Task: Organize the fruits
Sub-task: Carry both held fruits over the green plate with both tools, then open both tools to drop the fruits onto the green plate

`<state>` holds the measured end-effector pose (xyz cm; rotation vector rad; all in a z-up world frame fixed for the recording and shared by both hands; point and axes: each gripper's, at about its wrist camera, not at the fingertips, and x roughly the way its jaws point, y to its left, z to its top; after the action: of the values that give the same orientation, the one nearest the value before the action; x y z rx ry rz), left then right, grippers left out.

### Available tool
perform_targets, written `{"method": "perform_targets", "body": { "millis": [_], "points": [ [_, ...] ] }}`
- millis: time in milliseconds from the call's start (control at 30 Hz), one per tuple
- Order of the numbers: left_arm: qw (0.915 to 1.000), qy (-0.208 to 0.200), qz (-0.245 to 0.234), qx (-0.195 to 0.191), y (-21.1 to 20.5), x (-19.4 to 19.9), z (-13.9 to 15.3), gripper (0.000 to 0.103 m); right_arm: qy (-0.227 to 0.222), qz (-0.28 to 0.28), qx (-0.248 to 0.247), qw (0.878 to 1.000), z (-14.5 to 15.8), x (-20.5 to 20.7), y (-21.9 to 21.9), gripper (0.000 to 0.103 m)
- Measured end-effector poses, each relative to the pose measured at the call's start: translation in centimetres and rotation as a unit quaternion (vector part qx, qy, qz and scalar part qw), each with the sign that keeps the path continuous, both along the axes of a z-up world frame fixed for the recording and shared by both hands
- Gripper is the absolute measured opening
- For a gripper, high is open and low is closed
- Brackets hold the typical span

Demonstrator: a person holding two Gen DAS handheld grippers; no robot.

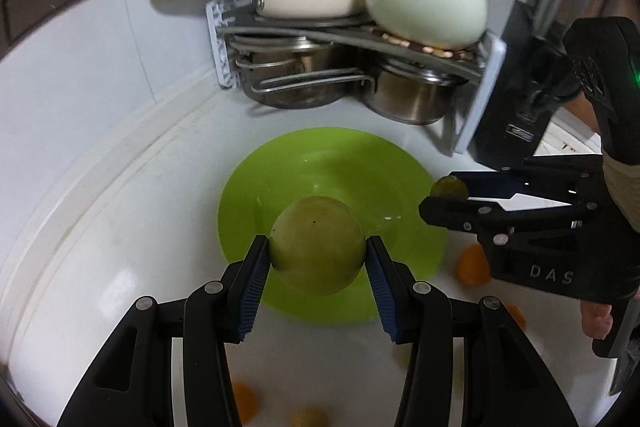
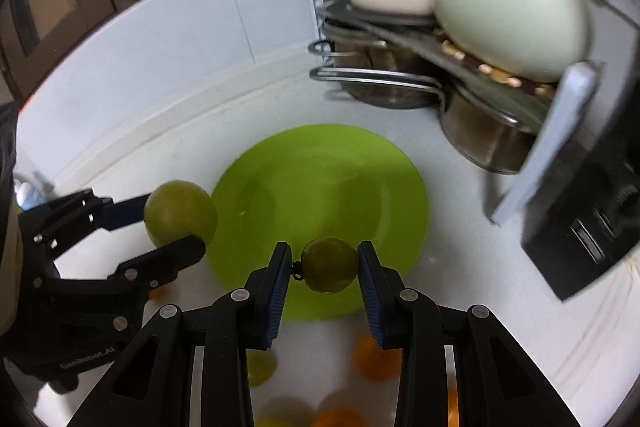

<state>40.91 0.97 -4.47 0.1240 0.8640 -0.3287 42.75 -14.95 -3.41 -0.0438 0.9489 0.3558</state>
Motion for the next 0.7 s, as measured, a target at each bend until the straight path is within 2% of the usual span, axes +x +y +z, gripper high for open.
{"method": "perform_targets", "body": {
  "millis": [300, 700],
  "points": [
    [0.998, 0.062, -0.014, 0.006, -0.8, 4.4, -3.3, 0.048, 0.061, 0.008, -0.02, 0.998, -3.5, 4.2, 0.7, 0.035],
    [0.996, 0.081, -0.032, 0.019, -1.5, 5.4, -4.3, 0.049, 0.071, 0.012, -0.033, 0.997, -5.1, 5.4, 0.7, 0.035]
  ]
}}
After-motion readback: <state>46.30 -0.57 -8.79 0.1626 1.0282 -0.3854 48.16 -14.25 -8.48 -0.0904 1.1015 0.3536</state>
